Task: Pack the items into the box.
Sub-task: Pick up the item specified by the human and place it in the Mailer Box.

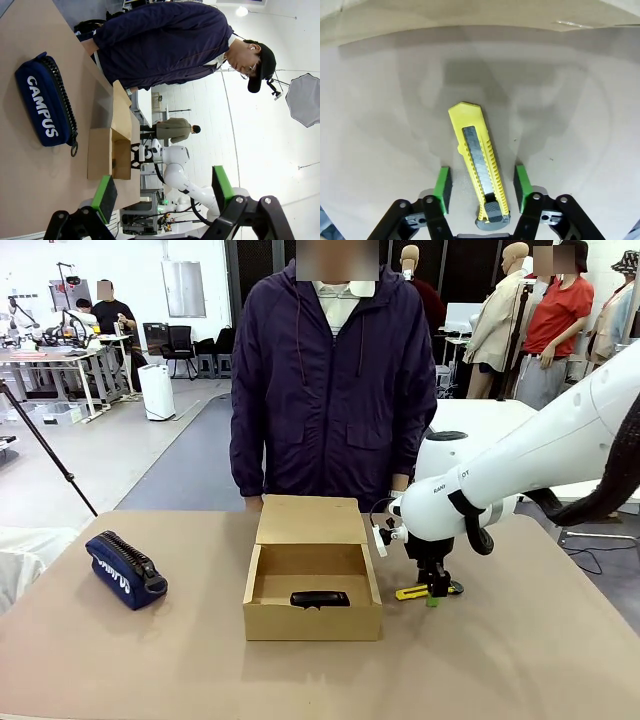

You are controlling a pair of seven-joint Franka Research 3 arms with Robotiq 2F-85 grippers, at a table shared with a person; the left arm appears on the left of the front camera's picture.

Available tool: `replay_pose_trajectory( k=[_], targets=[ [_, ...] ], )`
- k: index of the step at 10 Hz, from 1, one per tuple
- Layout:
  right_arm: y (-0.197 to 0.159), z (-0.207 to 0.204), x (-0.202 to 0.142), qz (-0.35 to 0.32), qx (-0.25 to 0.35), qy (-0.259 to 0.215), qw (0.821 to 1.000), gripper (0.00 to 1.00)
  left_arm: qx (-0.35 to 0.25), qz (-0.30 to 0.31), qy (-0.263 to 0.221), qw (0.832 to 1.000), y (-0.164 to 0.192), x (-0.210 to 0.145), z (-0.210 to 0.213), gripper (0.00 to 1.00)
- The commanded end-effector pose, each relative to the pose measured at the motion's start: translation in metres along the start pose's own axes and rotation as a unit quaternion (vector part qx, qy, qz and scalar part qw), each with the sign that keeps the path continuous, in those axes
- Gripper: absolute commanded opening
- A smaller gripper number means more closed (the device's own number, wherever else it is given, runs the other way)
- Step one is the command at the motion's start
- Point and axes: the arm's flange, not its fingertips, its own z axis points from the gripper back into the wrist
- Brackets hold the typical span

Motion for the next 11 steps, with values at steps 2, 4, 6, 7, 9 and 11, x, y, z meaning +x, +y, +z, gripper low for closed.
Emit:
replay_pose_trajectory(
  k=[2,4,6,7,9,11],
  targets=[
    [-0.003,0.002,-0.002,0.007,0.018,-0.014,1.000,0.00,-0.007,0.000,0.001,1.000,-0.003,-0.001,0.001,1.00],
    [-0.003,0.003,-0.003,0.006,0.021,-0.016,1.000,0.00,-0.007,0.000,0.001,1.000,-0.003,-0.001,0.001,1.00],
    [-0.003,0.003,-0.004,0.005,0.023,-0.019,1.000,0.00,-0.007,0.000,0.001,1.000,-0.003,-0.001,0.001,1.00],
    [-0.003,0.005,-0.004,0.005,0.023,-0.021,0.999,0.00,-0.007,0.000,0.001,1.000,-0.003,-0.001,0.001,1.00],
    [0.004,0.028,-0.012,-0.015,0.027,-0.020,0.999,0.00,-0.007,0.000,0.001,1.000,-0.003,-0.001,0.001,1.00],
    [0.027,0.090,-0.036,-0.074,0.047,-0.019,0.996,0.00,-0.007,0.000,0.001,1.000,-0.003,-0.001,0.001,1.00]
  ],
)
